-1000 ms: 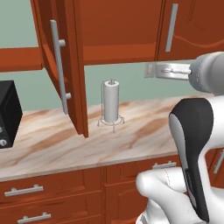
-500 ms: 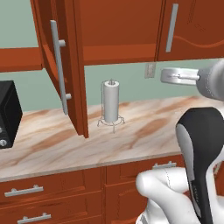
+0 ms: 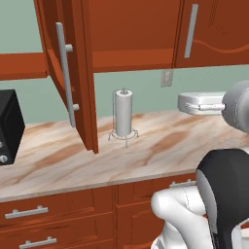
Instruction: Close all open cabinet doors.
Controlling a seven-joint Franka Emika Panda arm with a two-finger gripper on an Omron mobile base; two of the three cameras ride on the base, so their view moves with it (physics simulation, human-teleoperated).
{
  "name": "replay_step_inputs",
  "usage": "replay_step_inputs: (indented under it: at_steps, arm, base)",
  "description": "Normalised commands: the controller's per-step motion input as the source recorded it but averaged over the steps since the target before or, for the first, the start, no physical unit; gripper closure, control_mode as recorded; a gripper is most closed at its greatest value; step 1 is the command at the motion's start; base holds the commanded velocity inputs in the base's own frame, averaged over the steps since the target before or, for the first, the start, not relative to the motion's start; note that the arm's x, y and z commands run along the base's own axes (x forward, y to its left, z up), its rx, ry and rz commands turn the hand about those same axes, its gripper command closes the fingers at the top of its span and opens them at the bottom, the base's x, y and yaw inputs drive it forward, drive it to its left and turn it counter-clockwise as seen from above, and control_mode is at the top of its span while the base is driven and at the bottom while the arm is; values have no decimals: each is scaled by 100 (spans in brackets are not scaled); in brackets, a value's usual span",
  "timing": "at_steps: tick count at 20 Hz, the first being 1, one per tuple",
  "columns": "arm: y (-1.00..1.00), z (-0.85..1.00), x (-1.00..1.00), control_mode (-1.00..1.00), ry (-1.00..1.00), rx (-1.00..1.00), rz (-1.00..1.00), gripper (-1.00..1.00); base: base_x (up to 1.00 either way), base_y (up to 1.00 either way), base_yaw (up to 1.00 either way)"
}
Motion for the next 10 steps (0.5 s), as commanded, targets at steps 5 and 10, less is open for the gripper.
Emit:
replay_step_inputs:
  at_steps: [5, 10]
  arm:
    - [28, 0, -52, -100, 0, -23, 0, -100]
    - [34, 0, -48, -100, 4, -38, 0, -100]
  base:
    - [0, 0, 0]
    - [0, 0, 0]
